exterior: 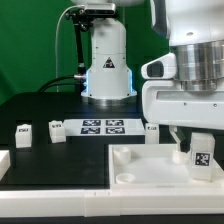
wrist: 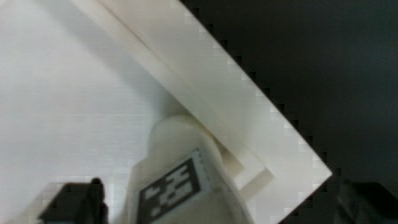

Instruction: Assemble one leg

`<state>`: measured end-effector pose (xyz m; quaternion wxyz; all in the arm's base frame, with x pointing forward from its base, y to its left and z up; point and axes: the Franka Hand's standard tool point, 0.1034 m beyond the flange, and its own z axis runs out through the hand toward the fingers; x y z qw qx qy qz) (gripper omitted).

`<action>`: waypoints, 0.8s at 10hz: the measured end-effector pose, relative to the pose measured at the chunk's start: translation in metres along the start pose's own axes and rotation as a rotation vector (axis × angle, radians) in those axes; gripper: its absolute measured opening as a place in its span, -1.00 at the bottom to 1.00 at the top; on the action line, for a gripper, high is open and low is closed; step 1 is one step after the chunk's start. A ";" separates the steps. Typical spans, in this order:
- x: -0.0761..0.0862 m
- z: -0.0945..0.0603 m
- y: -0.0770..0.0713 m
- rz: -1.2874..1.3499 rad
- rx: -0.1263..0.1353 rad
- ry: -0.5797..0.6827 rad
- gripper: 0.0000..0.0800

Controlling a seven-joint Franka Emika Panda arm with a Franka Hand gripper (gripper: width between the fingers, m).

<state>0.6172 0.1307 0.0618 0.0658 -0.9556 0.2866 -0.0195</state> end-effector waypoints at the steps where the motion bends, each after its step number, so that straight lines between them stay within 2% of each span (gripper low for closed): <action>1: 0.001 0.002 0.003 -0.146 -0.008 0.003 0.62; 4: 0.003 0.002 0.004 -0.475 -0.018 0.009 0.62; 7: 0.003 0.003 0.005 -0.504 -0.017 0.007 0.51; 8: 0.003 0.003 0.005 -0.504 -0.017 0.007 0.07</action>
Offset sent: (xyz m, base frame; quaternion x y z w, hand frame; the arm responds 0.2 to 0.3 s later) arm 0.0006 0.0000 0.0088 0.0117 0.0087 -0.2521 0.9676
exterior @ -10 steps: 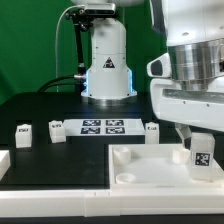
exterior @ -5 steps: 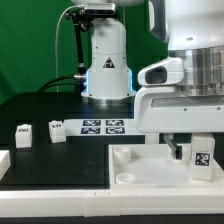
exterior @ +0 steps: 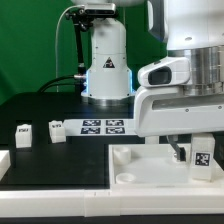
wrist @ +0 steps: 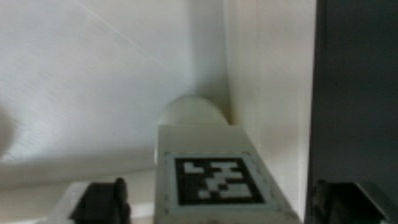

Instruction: Assemble one leg

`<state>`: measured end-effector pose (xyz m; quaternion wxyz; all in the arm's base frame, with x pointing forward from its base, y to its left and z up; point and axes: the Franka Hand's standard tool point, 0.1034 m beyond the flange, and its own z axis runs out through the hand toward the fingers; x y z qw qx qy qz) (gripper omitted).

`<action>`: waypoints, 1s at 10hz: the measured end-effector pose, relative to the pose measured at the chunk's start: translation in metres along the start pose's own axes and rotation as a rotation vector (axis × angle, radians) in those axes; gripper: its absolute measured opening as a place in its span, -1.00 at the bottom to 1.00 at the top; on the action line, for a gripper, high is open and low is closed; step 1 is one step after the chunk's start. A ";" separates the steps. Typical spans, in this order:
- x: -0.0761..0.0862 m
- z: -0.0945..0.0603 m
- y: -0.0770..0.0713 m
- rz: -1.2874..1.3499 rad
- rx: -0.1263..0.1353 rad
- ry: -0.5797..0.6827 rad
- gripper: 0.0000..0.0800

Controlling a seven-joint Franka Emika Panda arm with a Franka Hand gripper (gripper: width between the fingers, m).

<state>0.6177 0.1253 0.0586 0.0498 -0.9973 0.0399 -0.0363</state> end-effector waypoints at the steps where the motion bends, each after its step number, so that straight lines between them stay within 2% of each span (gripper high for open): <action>1: 0.000 0.000 0.001 0.000 -0.002 0.000 0.07; 2: 0.001 0.000 0.007 0.005 -0.008 0.000 -0.33; 5: 0.001 0.000 0.006 0.067 -0.004 0.002 -0.33; 7: 0.000 0.000 0.007 0.431 0.021 0.007 -0.33; 10: -0.001 0.002 0.007 0.856 0.035 -0.005 -0.32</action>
Offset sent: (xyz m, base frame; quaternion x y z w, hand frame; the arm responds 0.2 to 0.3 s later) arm 0.0000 0.0000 0.0000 0.0000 0.0000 0.0899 0.9960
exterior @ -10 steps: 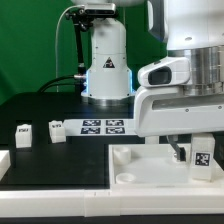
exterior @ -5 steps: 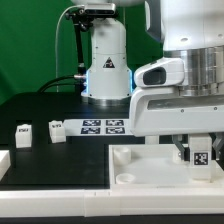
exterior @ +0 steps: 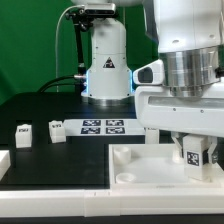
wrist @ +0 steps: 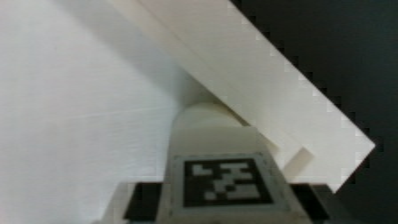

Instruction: Assemble one leg

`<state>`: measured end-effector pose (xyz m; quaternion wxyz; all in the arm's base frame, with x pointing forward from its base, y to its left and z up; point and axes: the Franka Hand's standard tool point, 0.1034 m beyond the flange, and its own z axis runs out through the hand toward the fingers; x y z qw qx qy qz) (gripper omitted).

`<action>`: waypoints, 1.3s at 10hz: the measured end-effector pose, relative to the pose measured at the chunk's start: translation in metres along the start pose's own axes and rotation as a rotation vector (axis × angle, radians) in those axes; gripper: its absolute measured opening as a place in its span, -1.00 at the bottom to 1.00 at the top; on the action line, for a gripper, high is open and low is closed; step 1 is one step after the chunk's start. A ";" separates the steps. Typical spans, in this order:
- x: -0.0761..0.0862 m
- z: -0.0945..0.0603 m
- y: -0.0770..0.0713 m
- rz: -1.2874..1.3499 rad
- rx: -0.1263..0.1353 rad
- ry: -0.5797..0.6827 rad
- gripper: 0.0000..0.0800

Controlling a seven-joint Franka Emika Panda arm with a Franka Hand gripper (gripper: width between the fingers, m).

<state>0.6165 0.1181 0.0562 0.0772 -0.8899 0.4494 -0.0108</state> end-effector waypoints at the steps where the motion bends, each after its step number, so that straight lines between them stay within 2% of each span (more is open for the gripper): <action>1: -0.002 0.001 -0.001 0.137 -0.001 0.001 -0.32; 4: -0.003 0.001 -0.001 0.501 0.000 0.004 -0.32; 7: -0.002 0.001 -0.001 0.638 0.005 -0.002 -0.32; 9: -0.003 0.001 -0.001 0.560 0.005 -0.002 0.31; 10: -0.003 0.001 -0.001 0.476 0.004 -0.001 0.52; 13: -0.004 0.000 -0.002 0.076 0.004 0.001 0.62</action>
Offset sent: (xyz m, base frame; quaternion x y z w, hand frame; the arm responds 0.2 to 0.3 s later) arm -0.0002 0.0028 0.0018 -0.0191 0.0018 0.2870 0.9577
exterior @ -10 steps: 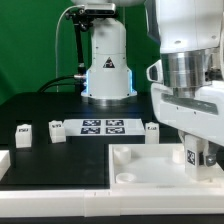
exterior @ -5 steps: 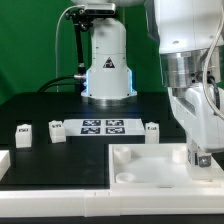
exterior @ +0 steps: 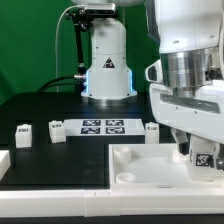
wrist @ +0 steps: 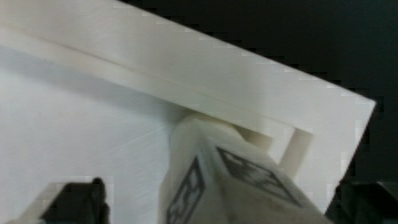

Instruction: Assemble one leg

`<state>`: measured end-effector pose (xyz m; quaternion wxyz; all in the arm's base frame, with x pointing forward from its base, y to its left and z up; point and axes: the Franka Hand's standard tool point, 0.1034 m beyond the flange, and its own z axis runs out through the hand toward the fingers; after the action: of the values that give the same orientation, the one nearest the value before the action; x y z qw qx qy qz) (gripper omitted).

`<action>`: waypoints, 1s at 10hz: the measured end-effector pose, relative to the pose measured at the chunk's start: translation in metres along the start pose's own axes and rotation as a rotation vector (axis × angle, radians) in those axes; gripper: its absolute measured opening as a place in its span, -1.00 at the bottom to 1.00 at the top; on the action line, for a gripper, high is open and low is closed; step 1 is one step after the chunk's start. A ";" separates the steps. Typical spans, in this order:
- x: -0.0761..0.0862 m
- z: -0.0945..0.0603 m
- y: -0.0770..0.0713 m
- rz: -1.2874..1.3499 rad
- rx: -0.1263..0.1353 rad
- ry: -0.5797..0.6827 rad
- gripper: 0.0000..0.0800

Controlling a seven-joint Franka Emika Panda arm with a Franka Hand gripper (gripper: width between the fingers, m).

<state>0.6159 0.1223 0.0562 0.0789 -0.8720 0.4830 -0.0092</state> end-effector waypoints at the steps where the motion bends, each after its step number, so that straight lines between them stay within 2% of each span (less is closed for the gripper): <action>1: 0.000 -0.001 -0.001 -0.155 -0.007 0.007 0.62; 3: 0.001 -0.004 -0.006 -0.478 -0.029 0.029 0.62; 6: -0.001 -0.005 -0.009 -0.796 -0.061 0.049 0.62; 8: 0.004 -0.006 -0.007 -1.022 -0.073 0.046 0.62; 10: 0.004 -0.006 -0.007 -1.037 -0.072 0.045 0.59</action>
Offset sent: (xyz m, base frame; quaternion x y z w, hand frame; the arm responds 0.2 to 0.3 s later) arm 0.0072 0.0052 0.0041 -0.0460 0.0062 -0.2725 0.9610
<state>0.6237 0.1223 0.0627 0.0233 -0.9985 -0.0110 -0.0492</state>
